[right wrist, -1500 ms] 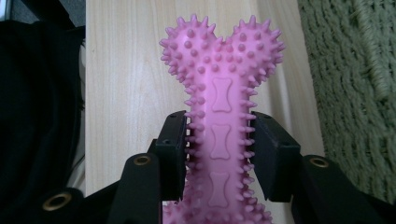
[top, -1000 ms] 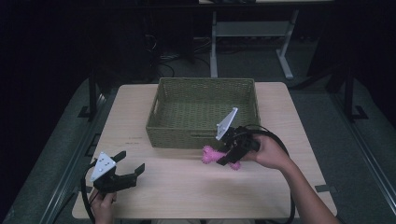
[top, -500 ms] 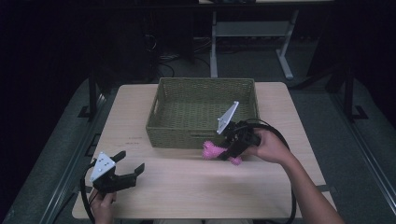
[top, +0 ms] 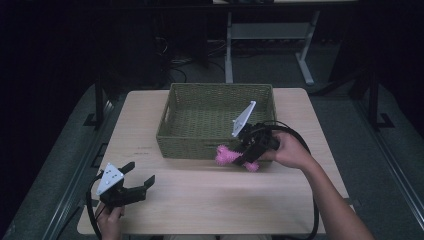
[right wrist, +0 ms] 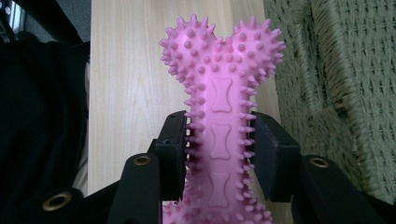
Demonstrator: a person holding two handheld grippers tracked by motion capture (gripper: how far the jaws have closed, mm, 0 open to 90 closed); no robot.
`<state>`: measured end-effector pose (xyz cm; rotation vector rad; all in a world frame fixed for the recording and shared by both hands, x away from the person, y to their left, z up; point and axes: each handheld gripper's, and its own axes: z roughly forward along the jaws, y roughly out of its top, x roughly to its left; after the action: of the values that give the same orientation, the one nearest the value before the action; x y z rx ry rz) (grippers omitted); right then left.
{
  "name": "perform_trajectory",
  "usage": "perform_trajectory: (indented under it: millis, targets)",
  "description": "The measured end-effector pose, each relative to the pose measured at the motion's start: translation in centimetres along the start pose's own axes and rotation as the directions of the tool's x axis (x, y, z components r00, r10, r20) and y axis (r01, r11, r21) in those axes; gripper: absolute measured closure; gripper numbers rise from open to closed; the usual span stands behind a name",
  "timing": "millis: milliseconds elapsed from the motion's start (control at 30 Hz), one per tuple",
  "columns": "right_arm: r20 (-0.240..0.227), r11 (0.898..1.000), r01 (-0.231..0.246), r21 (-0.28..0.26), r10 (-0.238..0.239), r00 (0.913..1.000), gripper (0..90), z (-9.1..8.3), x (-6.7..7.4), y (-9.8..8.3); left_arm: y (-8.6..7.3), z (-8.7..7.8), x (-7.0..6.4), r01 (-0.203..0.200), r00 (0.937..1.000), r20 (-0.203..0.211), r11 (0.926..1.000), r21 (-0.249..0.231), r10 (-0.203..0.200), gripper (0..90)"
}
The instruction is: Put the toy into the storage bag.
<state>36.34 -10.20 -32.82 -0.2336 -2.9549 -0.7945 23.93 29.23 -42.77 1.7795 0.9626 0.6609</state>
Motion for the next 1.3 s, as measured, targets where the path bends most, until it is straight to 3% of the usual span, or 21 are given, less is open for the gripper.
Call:
perform_trajectory:
  millis: [533,933,1300]
  targets:
    - [-0.003,1.000,0.008,0.000,-0.008,1.0000,57.8,-0.7,-0.3,0.8,0.0,0.0,-0.1,-0.002,1.0000,0.000,1.0000,0.003,0.002,13.8]
    - [0.005,1.000,0.018,0.010,-0.018,0.9998,57.8,-1.5,-1.7,2.4,0.0,-0.1,0.0,-0.001,1.0000,-0.002,1.0000,-0.003,0.001,13.8]
    - [-0.006,1.000,-0.014,-0.005,0.014,0.9999,57.8,-1.8,-3.7,3.2,0.0,0.0,0.1,0.000,1.0000,0.003,1.0000,0.001,0.000,13.8]
